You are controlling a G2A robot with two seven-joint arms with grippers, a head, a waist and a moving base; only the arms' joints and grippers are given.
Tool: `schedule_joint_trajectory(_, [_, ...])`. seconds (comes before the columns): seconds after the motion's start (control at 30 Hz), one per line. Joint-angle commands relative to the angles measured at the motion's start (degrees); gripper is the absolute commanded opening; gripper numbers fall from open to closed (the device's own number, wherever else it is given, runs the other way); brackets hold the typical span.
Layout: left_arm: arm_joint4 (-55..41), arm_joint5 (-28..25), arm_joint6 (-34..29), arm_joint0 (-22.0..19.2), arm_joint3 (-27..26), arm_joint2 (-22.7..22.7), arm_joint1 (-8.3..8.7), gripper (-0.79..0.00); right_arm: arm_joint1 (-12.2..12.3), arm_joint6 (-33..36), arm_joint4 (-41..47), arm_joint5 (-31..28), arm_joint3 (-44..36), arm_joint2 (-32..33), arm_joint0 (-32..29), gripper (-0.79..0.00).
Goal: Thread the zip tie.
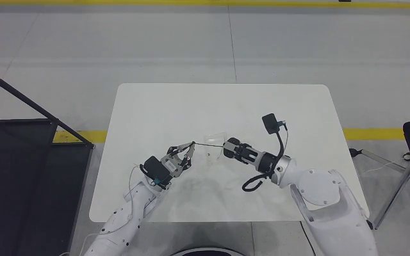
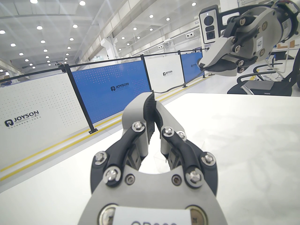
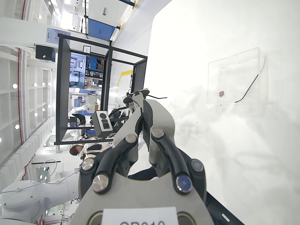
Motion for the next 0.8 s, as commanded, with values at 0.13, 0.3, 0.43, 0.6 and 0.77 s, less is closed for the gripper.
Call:
schedule_joint_trajectory(0.13, [0.0, 0.0, 0.0, 0.0, 0.0, 0.0, 0.0, -0.785, 0.16, -0.01, 0.06, -0.17, -0.15, 0.7, -0.77, -0.785])
schedule_joint_trajectory(0.3, [0.0, 0.0, 0.0, 0.0, 0.0, 0.0, 0.0, -0.785, 0.27, -0.3, -0.17, -0.21, -0.52, 1.27, -1.57, -0.785])
schedule_joint_trajectory(0.43, [0.0, 0.0, 0.0, 0.0, 0.0, 0.0, 0.0, -0.785, 0.27, -0.3, -0.17, -0.21, -0.52, 1.27, -1.57, -0.785])
schedule_joint_trajectory(0.6, [0.0, 0.0, 0.0, 0.0, 0.0, 0.0, 0.0, -0.785, 0.27, -0.3, -0.17, -0.21, -0.52, 1.27, -1.57, -0.785])
schedule_joint_trajectory(0.77, [0.0, 0.0, 0.0, 0.0, 0.0, 0.0, 0.0, -0.785, 0.24, -2.03, 0.24, -1.82, -1.01, 1.27, -2.92, -0.785])
